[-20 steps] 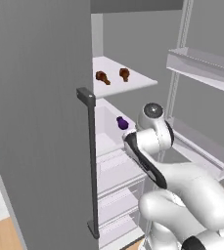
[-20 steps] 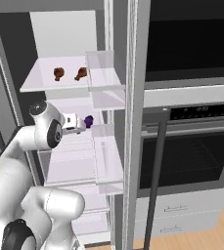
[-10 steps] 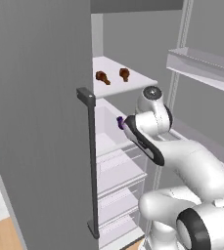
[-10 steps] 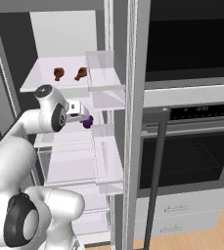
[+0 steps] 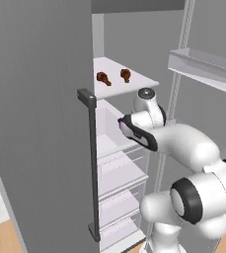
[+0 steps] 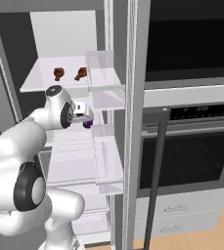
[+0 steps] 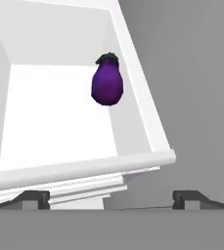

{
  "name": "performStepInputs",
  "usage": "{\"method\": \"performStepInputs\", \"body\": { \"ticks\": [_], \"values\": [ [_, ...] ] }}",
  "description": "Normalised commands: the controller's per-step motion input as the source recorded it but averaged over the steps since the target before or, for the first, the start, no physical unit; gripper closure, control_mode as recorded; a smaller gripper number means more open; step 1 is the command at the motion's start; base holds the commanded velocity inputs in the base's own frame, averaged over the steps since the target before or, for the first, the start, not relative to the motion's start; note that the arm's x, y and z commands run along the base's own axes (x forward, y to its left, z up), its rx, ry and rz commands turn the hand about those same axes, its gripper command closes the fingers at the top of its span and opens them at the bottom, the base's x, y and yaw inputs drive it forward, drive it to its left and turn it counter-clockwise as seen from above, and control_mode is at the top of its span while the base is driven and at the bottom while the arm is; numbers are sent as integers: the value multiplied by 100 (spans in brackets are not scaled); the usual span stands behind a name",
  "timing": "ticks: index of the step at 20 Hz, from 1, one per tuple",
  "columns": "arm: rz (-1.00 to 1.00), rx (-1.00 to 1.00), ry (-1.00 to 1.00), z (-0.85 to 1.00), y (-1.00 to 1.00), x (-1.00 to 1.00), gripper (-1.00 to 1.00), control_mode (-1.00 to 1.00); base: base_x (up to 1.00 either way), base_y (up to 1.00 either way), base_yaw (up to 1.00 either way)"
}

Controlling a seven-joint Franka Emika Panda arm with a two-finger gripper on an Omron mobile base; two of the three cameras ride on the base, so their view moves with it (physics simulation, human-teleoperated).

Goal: Place one eggplant and one chicken drumstick in each tupperware on the nearby counter, to pack two identical lunches.

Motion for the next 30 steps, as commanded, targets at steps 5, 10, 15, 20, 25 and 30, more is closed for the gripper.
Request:
{"method": "performStepInputs", "body": {
  "ticks": [5, 10, 15, 20, 25, 30],
  "values": [
    [-4, 0, 7, -13, 0, 71, -100, -100, 0, 0, 0],
    [-4, 0, 7, -13, 5, 47, -100, -100, 0, 0, 0],
    [-1, 0, 7, -41, 10, 16, -100, -100, 0, 0, 0],
    [-1, 0, 2, -29, 6, 31, -100, -100, 0, 0, 0],
    [-1, 0, 1, -8, 3, 38, -100, -100, 0, 0, 0],
    [-2, 0, 6, -18, 7, 44, -100, -100, 0, 0, 0]
  ]
}}
